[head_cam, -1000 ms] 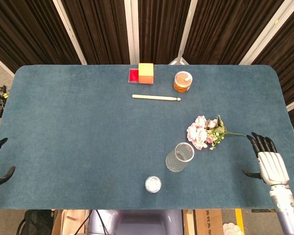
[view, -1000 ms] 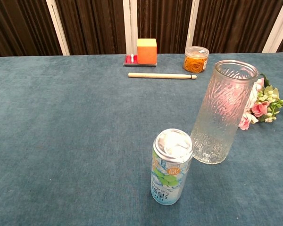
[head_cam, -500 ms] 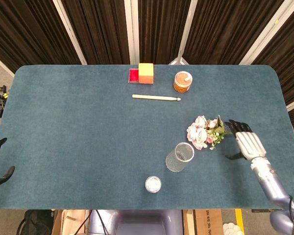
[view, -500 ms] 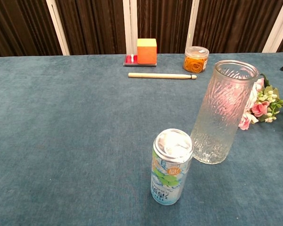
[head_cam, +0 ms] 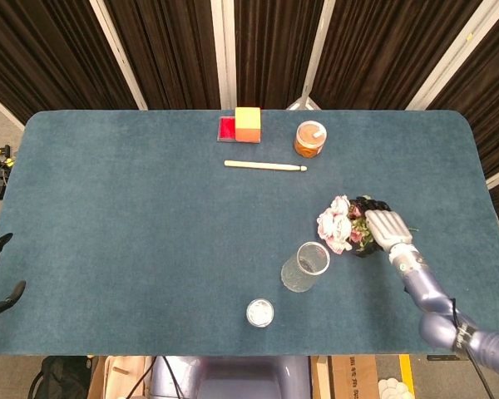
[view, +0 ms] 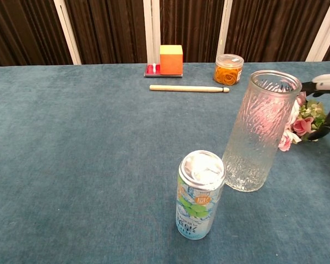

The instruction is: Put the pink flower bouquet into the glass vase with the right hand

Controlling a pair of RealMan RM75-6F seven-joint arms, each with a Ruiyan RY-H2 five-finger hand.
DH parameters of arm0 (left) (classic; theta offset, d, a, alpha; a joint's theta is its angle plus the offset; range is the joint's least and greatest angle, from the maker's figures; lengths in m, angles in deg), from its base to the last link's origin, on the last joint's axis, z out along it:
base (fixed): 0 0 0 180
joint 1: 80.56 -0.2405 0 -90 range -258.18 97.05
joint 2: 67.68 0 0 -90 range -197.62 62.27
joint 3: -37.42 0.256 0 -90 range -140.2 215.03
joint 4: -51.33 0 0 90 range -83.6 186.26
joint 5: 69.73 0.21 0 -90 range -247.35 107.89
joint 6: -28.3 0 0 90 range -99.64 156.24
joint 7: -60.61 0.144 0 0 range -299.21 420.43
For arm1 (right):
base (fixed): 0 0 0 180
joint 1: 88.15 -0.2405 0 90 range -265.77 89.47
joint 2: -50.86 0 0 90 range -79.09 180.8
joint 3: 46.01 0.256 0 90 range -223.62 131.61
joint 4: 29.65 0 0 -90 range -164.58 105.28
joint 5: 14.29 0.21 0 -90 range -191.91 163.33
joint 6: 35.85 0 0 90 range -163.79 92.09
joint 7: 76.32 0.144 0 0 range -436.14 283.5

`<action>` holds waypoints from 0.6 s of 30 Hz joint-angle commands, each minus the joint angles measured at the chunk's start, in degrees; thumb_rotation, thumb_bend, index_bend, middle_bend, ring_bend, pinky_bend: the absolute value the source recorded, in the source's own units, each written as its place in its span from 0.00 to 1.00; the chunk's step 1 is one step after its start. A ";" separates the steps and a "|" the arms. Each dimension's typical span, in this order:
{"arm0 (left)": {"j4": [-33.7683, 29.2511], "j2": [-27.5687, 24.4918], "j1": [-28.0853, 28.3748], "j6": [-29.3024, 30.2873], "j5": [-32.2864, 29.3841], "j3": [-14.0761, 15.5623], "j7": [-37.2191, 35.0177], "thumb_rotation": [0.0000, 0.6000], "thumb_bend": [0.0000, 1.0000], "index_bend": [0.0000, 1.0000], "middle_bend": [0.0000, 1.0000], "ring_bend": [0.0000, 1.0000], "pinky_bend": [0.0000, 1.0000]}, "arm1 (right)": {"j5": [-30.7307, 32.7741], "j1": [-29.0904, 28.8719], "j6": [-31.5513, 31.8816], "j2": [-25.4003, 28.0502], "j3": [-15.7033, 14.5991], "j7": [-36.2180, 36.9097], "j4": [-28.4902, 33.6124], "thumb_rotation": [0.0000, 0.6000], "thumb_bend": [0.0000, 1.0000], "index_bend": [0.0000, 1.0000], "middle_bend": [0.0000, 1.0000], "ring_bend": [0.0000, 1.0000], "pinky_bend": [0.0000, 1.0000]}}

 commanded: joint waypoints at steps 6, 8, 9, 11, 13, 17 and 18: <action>0.00 0.26 -0.04 0.04 -0.19 -0.12 0.52 1.00 0.34 0.14 0.00 0.00 0.09 | 4.42 -3.52 -1.39 -3.91 -0.98 -1.36 -4.40 1.00 0.08 0.13 0.10 0.11 0.00; -0.04 0.29 -0.03 0.02 -0.22 -0.13 0.74 1.00 0.34 0.14 0.00 0.00 0.09 | 4.65 -4.13 -0.47 -5.18 -1.11 -1.82 -5.77 1.00 0.08 0.17 0.15 0.16 0.00; -0.05 0.32 -0.02 -0.03 -0.23 -0.12 0.82 1.00 0.34 0.14 0.00 0.00 0.09 | 4.73 -4.32 -0.22 -5.51 -1.16 -1.98 -6.04 1.00 0.08 0.19 0.18 0.19 0.00; -0.04 0.46 0.06 -0.20 -0.31 -0.14 1.04 1.00 0.34 0.14 0.00 0.00 0.09 | 5.07 -4.83 0.49 -6.43 -1.14 -2.26 -6.82 1.00 0.08 0.25 0.25 0.26 0.00; -0.04 0.59 0.11 -0.34 -0.38 -0.14 1.28 1.00 0.34 0.14 0.00 0.00 0.09 | 5.12 -5.12 1.57 -7.35 -0.98 -2.43 -7.56 1.00 0.08 0.30 0.29 0.31 0.01; -0.27 0.61 0.18 -0.59 -0.17 0.06 1.26 1.00 0.34 0.14 0.00 0.00 0.09 | 5.05 -6.09 2.63 -8.87 -1.31 -3.90 -9.68 1.00 0.12 0.36 0.34 0.39 0.08; -0.32 0.57 0.18 -0.57 -0.09 0.09 1.21 1.00 0.34 0.14 0.00 0.00 0.09 | 5.10 -6.28 2.81 -9.12 -1.37 -4.22 -10.05 1.00 0.15 0.38 0.37 0.41 0.10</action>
